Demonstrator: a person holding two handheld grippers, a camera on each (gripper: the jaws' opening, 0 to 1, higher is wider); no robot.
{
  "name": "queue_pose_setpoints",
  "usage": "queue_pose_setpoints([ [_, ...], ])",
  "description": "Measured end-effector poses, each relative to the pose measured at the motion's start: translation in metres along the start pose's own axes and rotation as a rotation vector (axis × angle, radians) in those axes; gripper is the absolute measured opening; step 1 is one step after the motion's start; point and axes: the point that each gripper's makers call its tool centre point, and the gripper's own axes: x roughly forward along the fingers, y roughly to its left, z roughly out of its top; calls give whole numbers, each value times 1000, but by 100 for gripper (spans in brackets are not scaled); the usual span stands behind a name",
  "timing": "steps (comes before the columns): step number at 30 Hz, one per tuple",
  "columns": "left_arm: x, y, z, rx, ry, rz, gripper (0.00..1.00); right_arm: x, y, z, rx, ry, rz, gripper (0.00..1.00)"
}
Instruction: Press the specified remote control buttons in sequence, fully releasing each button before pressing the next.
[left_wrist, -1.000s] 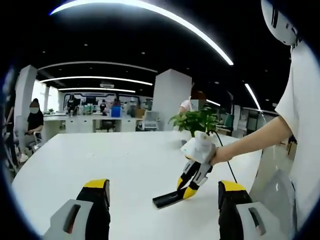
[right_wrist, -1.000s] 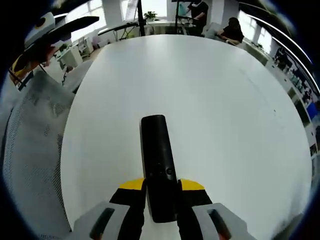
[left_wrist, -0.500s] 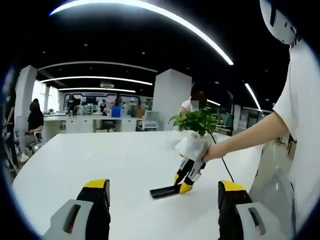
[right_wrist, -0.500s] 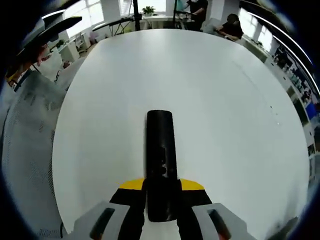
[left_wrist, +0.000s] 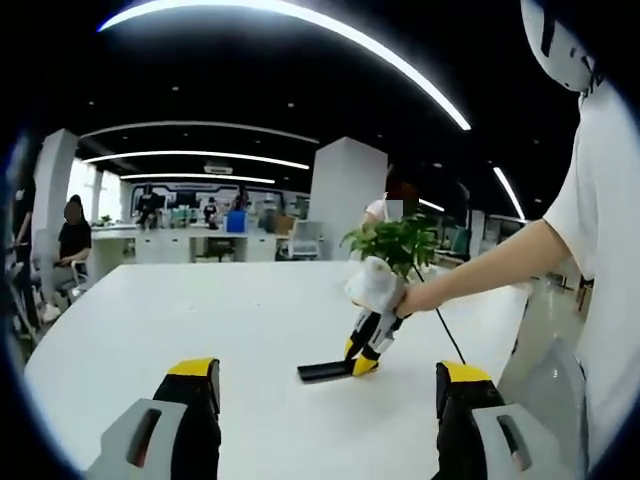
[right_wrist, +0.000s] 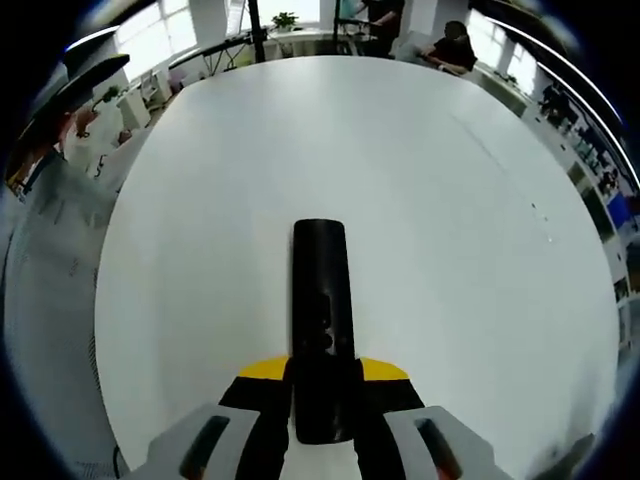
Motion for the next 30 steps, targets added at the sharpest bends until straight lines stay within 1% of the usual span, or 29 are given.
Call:
queue_pose_setpoints([
  [5, -1, 1, 0, -3, 0, 3, 93, 0, -3, 1, 23, -13, -12, 22],
  [6, -1, 1, -1, -5, 0, 2, 93, 0, -3, 1, 48, -25, -14, 23],
  [7, -1, 1, -1, -5, 1, 2, 93, -1, -4, 0, 95, -35, -29, 28],
  [9, 0, 1, -3, -3, 8, 2, 93, -1, -5, 1, 120, -65, -52, 35],
  [11, 1, 1, -4, -6, 12, 0, 92, -2, -5, -2, 147, -76, -69, 37],
  [13, 2, 0, -5, -7, 15, -2, 92, -4, -6, -2, 208, -113, -97, 43],
  [14, 3, 0, -5, -6, 16, -2, 92, -6, -7, -1, 244, -144, -120, 47],
  [15, 3, 0, -5, -6, 17, -3, 92, -8, -7, -1, 265, -163, -126, 53],
  [16, 3, -1, -5, -7, 18, -4, 92, -11, -9, 1, 294, -198, -149, 56],
  [20, 5, -1, -5, -10, 19, -7, 92, -23, -11, 0, 334, -255, -210, 68],
  [21, 6, -1, -5, -10, 19, -7, 92, -28, -11, 2, 356, -286, -230, 72],
  [24, 8, -1, -5, -13, 19, -11, 92, -41, -9, 6, 395, -368, -266, 76],
  [25, 8, -2, -5, -13, 19, -14, 92, -48, -6, 10, 424, -419, -273, 78],
  [27, 9, -2, -5, -10, 23, -16, 92, -57, -2, 15, 466, -486, -278, 81],
  [30, 10, -3, -5, -9, 23, -18, 92, -66, 3, 15, 485, -526, -288, 85],
])
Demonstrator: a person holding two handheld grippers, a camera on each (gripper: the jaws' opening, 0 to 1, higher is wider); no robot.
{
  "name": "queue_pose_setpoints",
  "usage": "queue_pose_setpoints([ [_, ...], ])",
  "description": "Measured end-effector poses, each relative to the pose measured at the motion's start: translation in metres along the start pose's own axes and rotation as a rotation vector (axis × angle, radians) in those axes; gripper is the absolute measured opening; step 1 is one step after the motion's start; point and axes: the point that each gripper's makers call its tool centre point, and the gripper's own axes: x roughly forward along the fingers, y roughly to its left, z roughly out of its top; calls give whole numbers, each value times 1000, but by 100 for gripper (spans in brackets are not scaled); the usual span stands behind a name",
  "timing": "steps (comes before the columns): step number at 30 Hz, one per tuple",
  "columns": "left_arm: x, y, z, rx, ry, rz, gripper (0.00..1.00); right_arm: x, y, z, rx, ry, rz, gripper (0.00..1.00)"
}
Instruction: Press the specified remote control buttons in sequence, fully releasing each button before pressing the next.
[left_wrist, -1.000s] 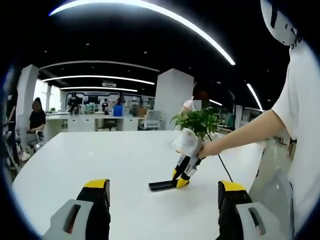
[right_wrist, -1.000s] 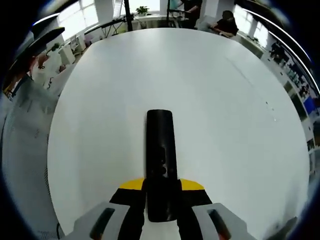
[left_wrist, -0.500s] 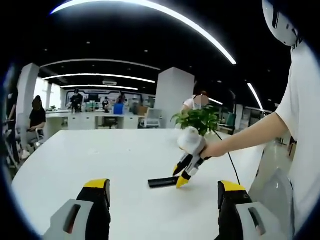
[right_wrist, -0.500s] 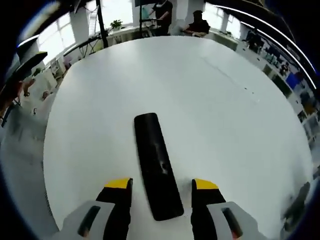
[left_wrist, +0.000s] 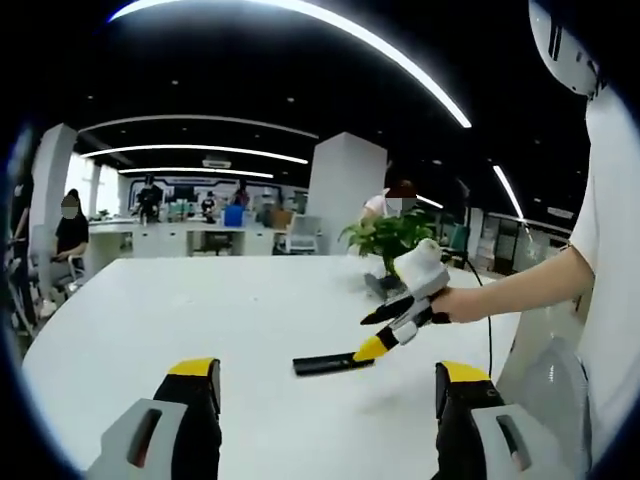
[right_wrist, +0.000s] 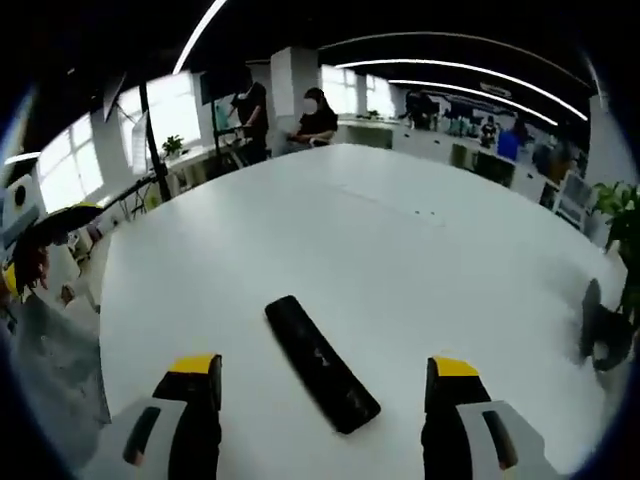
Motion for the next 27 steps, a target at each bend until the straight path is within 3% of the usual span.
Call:
queue_pose_setpoints([
  [5, 1, -2, -2, -6, 2, -6, 92, -20, 11, 9, 18, -86, -24, 89],
  [10, 1, -4, -4, -8, 5, -13, 92, -43, 26, 15, 91, -185, -36, 91],
  [20, 4, -7, -1, -1, 6, -25, 92, -79, 44, 1, 182, -235, -86, 96],
  [24, 5, -5, 1, -2, -1, -30, 92, -92, 51, -1, 277, -278, -74, 98],
  [27, 6, -8, 2, -2, -1, -33, 92, -99, 53, -5, 280, -285, -95, 98],
])
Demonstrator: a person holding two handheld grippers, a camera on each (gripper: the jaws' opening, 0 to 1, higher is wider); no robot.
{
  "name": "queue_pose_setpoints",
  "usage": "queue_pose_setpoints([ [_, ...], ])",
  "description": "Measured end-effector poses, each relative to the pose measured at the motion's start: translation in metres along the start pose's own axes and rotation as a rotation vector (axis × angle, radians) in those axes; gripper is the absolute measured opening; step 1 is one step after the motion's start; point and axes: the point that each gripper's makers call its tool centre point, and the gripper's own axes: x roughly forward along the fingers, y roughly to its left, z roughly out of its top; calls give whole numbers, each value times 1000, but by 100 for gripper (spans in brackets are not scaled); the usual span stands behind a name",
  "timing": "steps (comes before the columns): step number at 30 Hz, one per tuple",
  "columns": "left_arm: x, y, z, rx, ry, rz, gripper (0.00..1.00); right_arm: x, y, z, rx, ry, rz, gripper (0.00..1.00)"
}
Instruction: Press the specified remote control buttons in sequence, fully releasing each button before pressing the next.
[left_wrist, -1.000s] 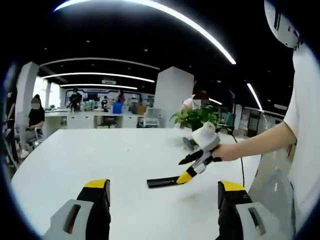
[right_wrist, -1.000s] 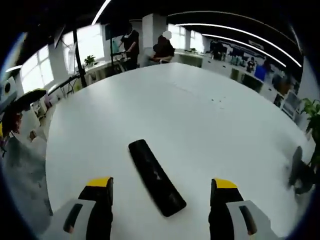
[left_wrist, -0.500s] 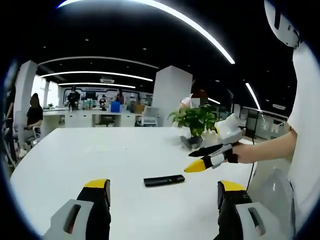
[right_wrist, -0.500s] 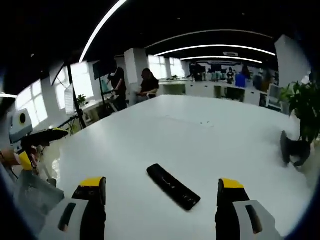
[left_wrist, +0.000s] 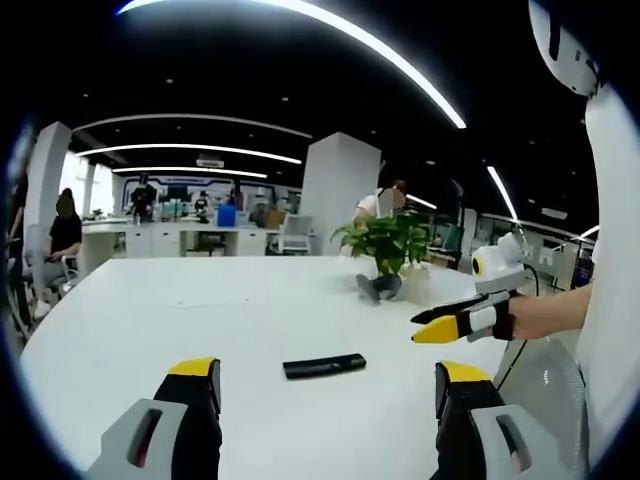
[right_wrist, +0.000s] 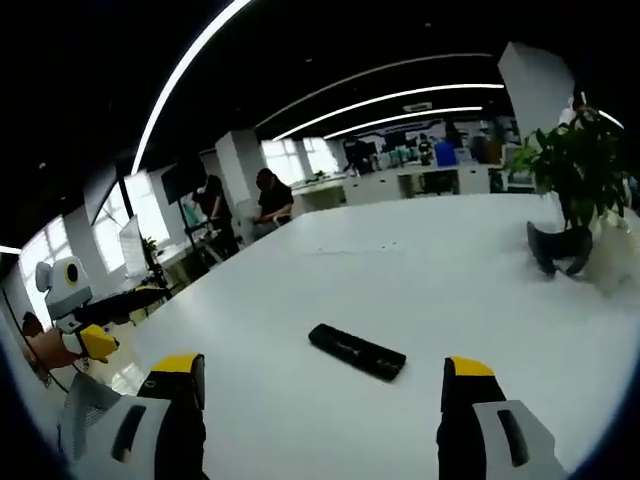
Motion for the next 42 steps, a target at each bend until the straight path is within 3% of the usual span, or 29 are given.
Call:
queue_pose_setpoints([
  [4, 1, -4, 1, -2, 1, -1, 92, -12, 4, 1, -11, -35, -28, 99],
  [6, 2, -6, 0, -6, 3, -3, 92, -18, 3, 2, -88, -51, -58, 99],
  [13, 3, -9, -2, -3, 15, -4, 92, -30, 11, 3, -81, -79, -59, 99],
  [21, 2, -4, -1, -9, 5, 19, 92, -43, 24, 5, -163, -67, -70, 99],
  [29, 3, 4, -3, -5, -2, 27, 92, -42, 32, 13, -182, -90, -63, 98],
  [42, -7, 20, -13, 5, -22, 25, 91, -40, 31, 9, -167, -80, -70, 97],
])
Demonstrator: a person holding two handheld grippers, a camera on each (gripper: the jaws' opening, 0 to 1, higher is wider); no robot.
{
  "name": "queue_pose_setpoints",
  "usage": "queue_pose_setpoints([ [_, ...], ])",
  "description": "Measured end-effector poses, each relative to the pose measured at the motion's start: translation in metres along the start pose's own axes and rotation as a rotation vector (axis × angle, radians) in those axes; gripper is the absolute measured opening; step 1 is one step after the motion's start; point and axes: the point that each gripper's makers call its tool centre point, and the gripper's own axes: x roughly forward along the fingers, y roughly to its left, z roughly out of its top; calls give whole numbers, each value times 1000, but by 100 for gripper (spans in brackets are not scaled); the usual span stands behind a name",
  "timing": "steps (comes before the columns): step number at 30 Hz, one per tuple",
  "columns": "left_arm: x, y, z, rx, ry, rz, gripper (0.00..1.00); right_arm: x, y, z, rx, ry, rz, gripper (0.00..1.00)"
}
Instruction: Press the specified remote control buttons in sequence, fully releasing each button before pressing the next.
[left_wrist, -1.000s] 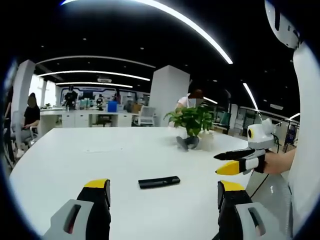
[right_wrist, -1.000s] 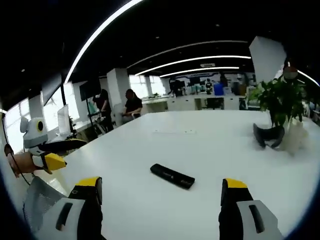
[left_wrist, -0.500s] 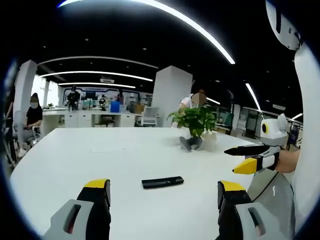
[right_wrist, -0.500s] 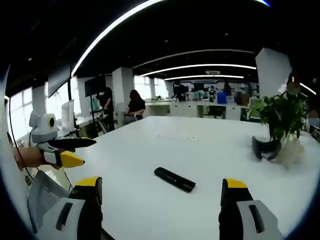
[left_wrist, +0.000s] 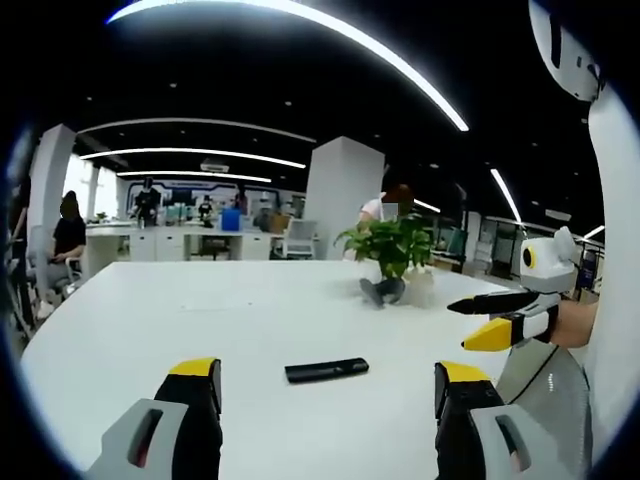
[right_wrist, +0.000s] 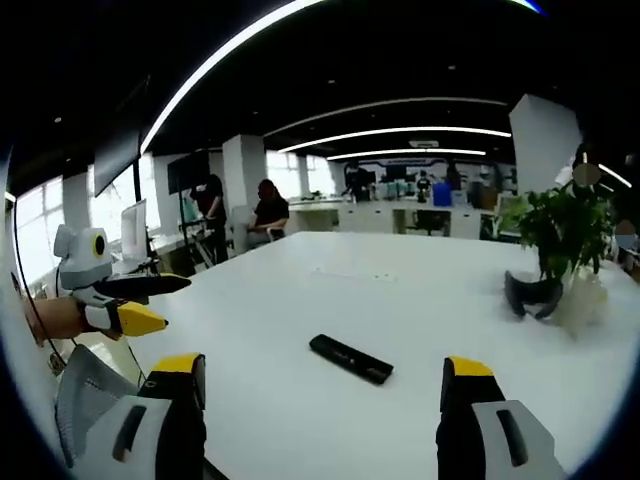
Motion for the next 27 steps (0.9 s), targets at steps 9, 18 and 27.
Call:
queue_pose_setpoints([
  [9, -4, 8, -9, 5, 8, -2, 91, -2, -1, -2, 2, 0, -6, 97],
  [18, -5, 13, -12, 4, 8, -6, 91, -2, -2, -2, 5, -2, -4, 97],
  [27, 4, -7, 0, 12, 12, -8, 91, -1, -2, -3, 6, 3, -4, 97],
])
